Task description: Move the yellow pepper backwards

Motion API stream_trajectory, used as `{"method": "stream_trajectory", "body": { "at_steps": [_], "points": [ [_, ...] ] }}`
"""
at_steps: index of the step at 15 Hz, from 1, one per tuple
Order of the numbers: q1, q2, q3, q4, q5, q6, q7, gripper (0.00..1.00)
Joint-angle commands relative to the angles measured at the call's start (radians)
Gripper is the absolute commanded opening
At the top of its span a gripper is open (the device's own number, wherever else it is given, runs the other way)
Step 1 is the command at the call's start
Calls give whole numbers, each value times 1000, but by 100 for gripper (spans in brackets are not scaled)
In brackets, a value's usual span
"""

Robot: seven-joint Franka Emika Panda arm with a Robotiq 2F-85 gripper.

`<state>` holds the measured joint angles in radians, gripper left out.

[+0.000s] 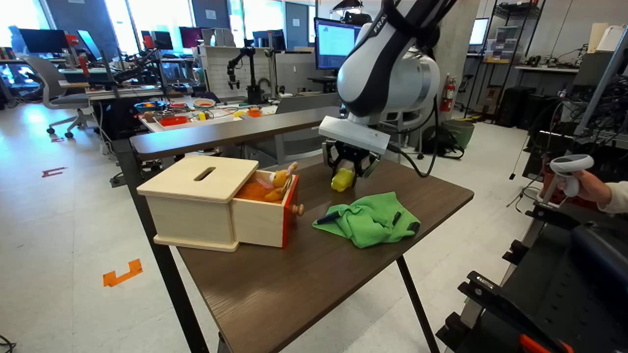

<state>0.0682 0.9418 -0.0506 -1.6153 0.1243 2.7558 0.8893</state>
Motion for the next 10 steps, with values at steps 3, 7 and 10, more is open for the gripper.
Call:
{"method": "stream_trajectory", "body": {
  "at_steps": [3, 7, 10],
  "points": [
    [-6, -3, 4, 58, 41, -88, -41, 93],
    [-44, -134, 34, -49, 55, -85, -115, 100],
    [-61, -286, 43, -219, 66, -50, -226, 100]
  ]
}}
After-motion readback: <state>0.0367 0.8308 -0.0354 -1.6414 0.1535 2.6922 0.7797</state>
